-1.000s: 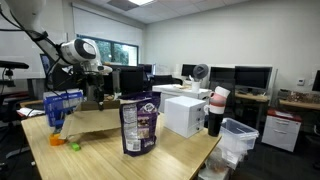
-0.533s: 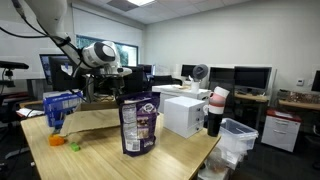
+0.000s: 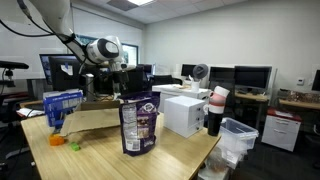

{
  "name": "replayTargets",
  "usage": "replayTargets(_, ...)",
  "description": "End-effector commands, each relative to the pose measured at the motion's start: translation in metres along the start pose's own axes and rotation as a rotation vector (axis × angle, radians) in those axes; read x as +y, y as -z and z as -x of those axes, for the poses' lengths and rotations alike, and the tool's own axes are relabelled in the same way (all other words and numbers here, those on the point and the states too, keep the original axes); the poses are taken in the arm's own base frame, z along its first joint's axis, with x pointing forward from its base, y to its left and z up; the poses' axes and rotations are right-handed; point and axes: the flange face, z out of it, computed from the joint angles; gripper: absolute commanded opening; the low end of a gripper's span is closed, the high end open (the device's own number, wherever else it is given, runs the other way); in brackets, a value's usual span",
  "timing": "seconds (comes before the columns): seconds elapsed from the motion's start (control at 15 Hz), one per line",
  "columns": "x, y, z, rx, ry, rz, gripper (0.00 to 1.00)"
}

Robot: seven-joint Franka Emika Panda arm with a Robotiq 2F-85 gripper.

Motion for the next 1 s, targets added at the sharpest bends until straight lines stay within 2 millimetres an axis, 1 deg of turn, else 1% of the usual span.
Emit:
replayTargets(0.0,-0.002,0.032,0.016,-0.023,-0.043,-0.093,0.03)
replayTargets(0.2,-0.007,0.052,0.031,-0.105,-0.063,-0.171,0.03)
replayTargets(0.27,-0.009,0.056,0.035,-0.129,-0.065,-0.195,0.03)
replayTargets(0.4,-0.013,0.057,0.042,-0.166,-0.076,-0.220,0.03)
replayTargets(0.53,-0.016,0.050,0.049,-0.213,-0.085,-0.223,0.03)
replayTargets(0.93,-0.015,0.015,0.062,-0.306,-0.107,-0.168,0.03)
